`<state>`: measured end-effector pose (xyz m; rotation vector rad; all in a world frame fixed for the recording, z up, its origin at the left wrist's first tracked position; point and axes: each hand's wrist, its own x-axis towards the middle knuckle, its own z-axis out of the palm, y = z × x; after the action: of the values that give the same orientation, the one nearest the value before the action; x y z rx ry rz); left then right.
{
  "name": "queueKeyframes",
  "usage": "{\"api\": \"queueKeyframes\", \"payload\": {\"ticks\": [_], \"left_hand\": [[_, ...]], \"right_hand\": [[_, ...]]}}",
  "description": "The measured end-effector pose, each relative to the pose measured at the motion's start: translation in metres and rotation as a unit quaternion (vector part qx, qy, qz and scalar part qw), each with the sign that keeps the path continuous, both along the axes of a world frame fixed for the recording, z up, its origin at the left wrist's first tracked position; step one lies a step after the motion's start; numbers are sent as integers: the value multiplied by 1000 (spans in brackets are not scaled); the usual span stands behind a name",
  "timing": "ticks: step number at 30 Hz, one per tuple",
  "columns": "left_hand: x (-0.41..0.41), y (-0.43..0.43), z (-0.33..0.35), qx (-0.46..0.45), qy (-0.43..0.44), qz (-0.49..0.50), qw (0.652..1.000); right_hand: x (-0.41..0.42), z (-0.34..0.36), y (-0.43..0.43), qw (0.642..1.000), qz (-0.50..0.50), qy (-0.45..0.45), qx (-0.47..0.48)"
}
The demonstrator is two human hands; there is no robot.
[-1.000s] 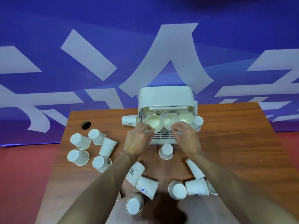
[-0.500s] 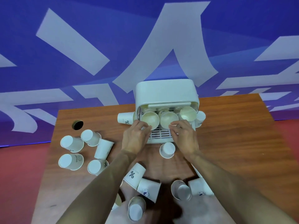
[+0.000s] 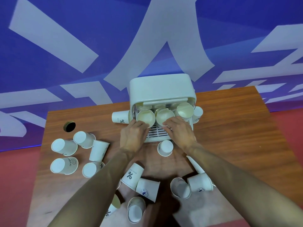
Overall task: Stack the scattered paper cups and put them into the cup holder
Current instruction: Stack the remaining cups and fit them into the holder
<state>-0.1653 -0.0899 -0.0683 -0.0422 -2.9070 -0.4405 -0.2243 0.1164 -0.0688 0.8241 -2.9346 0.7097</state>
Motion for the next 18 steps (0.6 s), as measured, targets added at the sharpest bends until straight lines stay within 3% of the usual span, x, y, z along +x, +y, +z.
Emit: {"api": "queueKeyframes", "payload": {"ticks": [4,12,18], "left_hand": [[1,-1,4,-17,-10,-3,1000],[-4,-7,-6,-42,-104,-28,993],[-10,-8,-10,-13,-115,-47,992]], "right_hand": [[1,-3,-2,1000,7,9,19],[-2,-16,-2,995,-3,-68,75],[-6,-24,-6,994,-22,-79,68]]}}
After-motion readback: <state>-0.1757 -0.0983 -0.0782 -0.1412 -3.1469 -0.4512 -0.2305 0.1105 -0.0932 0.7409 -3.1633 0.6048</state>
